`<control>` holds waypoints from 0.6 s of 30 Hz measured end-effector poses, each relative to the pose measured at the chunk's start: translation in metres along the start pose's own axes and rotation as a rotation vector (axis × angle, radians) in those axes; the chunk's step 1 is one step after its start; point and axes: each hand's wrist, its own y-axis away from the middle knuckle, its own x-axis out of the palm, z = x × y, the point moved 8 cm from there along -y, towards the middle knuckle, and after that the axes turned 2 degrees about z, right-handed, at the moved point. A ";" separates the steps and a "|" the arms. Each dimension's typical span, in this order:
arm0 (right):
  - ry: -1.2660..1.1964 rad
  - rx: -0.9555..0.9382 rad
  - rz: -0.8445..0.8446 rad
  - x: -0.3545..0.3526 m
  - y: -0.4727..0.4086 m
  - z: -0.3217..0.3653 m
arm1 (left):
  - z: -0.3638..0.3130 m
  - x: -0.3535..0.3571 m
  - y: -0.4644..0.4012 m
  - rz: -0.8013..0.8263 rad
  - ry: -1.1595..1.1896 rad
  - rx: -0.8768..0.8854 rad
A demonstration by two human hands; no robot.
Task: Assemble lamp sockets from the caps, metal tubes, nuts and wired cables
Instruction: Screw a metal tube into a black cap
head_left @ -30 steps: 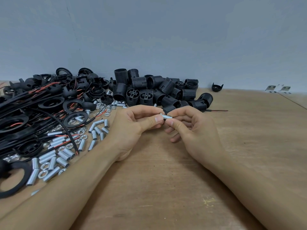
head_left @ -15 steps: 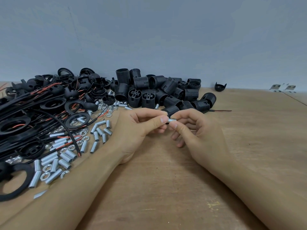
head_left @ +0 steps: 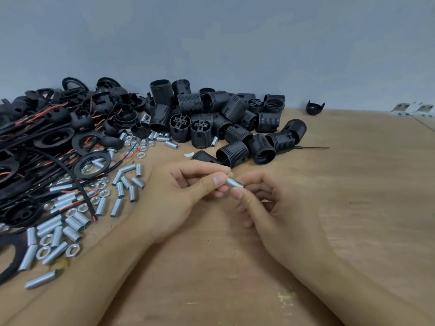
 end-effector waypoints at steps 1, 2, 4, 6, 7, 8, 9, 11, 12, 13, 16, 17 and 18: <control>-0.001 0.001 0.010 0.001 0.000 0.000 | -0.001 0.000 0.001 -0.001 -0.004 0.001; 0.005 0.001 0.020 0.001 0.001 0.001 | -0.001 0.000 0.003 -0.004 -0.007 -0.001; 0.025 -0.008 0.021 0.001 0.000 0.003 | 0.000 0.000 0.006 -0.009 -0.003 -0.001; 0.037 -0.007 0.029 0.001 0.000 0.005 | -0.002 0.000 0.010 -0.003 -0.019 0.012; 0.038 -0.001 0.039 0.001 -0.001 0.005 | -0.003 0.000 0.010 -0.005 -0.037 0.022; 0.036 0.008 0.048 0.002 -0.002 0.005 | -0.004 -0.001 0.010 -0.010 -0.051 0.026; 0.034 0.019 0.053 0.002 -0.004 0.005 | -0.006 -0.001 0.010 -0.019 -0.055 0.025; 0.025 0.038 0.048 0.001 -0.004 0.005 | -0.006 -0.004 0.010 -0.029 -0.051 0.022; 0.019 0.043 0.044 0.000 -0.004 0.006 | -0.006 -0.004 0.010 -0.030 -0.050 0.026; 0.014 0.050 0.043 0.000 -0.004 0.006 | -0.006 -0.005 0.010 -0.029 -0.050 0.029; -0.035 0.058 0.037 -0.001 -0.005 0.004 | -0.004 -0.006 0.008 -0.013 -0.038 0.029; -0.047 0.059 0.042 -0.001 -0.005 0.003 | -0.003 -0.006 0.007 -0.003 -0.023 0.023; -0.055 0.057 0.050 0.000 -0.004 0.003 | -0.003 -0.006 0.007 0.005 -0.006 0.020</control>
